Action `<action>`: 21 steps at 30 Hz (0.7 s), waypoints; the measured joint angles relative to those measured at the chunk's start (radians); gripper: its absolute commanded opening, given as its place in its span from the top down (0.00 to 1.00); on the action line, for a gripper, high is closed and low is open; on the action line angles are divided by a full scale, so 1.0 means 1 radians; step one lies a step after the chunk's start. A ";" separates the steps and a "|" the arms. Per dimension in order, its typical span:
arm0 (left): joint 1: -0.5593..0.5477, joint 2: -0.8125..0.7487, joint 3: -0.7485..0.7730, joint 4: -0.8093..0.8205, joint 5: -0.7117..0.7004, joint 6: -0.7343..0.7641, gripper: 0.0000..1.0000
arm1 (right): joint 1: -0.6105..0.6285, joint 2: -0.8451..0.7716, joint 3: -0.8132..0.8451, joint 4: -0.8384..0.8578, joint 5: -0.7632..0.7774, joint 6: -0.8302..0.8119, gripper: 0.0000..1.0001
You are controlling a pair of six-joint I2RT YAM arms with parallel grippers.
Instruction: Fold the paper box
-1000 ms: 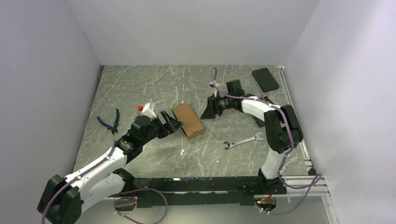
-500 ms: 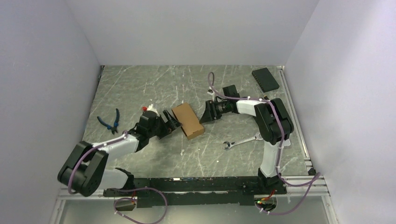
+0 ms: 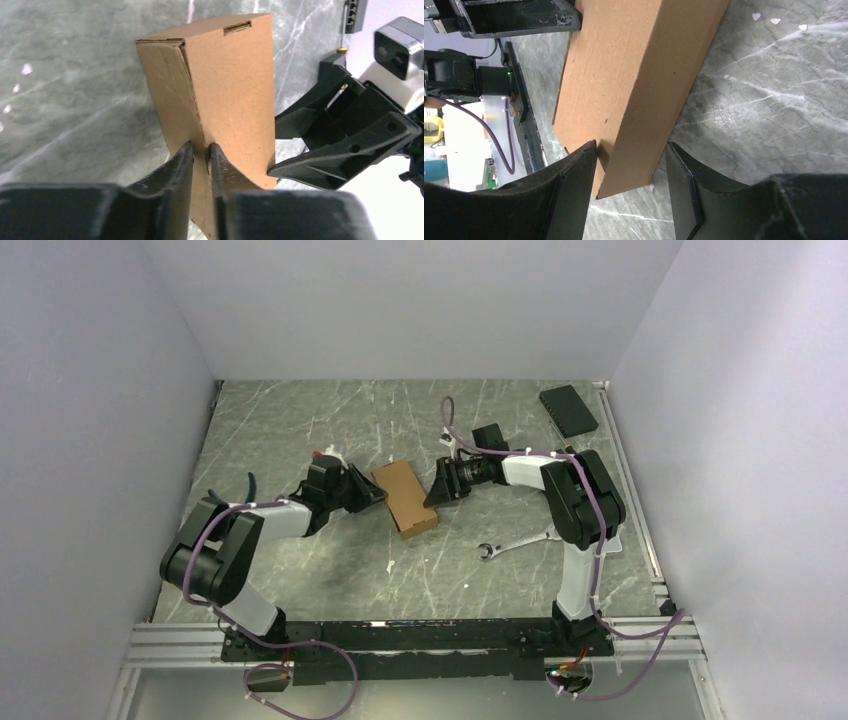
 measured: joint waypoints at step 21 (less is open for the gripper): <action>0.002 -0.099 -0.129 0.085 0.117 -0.021 0.22 | -0.038 0.036 0.000 0.080 -0.047 0.103 0.77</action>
